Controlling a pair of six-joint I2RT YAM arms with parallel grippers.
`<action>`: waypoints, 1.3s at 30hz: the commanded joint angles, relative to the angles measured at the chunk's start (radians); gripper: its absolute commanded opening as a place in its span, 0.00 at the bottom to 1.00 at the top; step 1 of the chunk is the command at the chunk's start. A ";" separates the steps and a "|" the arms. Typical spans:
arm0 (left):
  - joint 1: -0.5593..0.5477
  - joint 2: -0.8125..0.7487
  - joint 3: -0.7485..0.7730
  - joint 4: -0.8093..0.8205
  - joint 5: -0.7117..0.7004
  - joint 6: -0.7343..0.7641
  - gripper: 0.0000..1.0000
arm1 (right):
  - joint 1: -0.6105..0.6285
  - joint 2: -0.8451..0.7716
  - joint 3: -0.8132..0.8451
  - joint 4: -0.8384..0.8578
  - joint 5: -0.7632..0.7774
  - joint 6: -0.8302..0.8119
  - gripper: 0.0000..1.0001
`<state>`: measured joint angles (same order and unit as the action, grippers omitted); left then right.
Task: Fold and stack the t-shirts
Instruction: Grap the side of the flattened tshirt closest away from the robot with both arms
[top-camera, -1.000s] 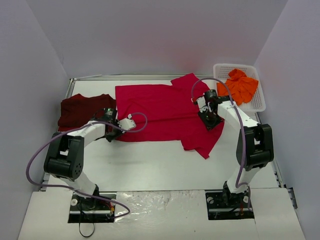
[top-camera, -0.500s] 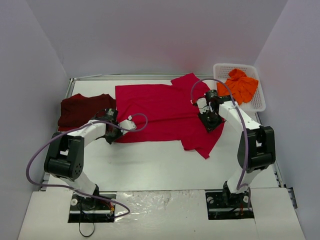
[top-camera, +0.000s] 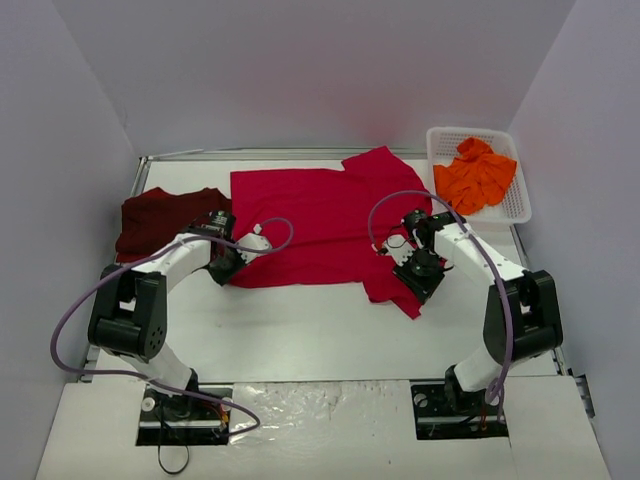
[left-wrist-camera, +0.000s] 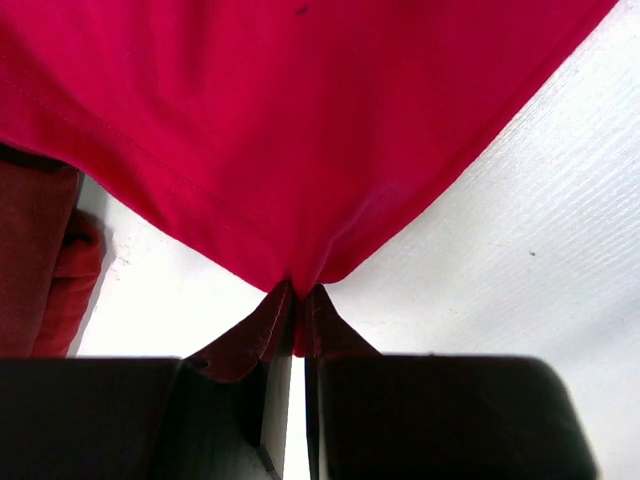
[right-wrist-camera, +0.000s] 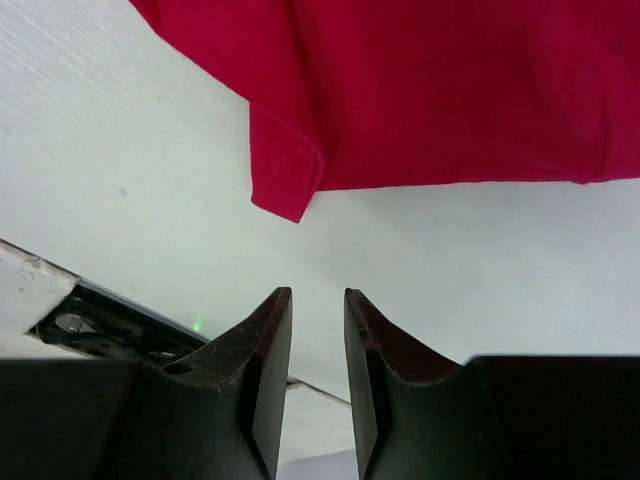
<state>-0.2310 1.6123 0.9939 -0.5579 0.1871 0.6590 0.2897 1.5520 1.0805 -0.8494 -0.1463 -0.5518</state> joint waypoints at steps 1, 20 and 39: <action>-0.010 -0.019 0.045 -0.050 0.017 -0.042 0.02 | 0.006 0.035 -0.019 -0.063 0.022 -0.063 0.25; -0.010 0.018 0.103 -0.071 0.000 -0.094 0.02 | -0.001 0.218 0.002 -0.014 -0.070 -0.192 0.37; -0.010 0.028 0.098 -0.062 0.006 -0.104 0.02 | -0.015 0.275 0.016 -0.036 -0.154 -0.229 0.35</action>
<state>-0.2317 1.6447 1.0603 -0.6014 0.1864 0.5663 0.2756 1.8141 1.0714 -0.8249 -0.2501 -0.7605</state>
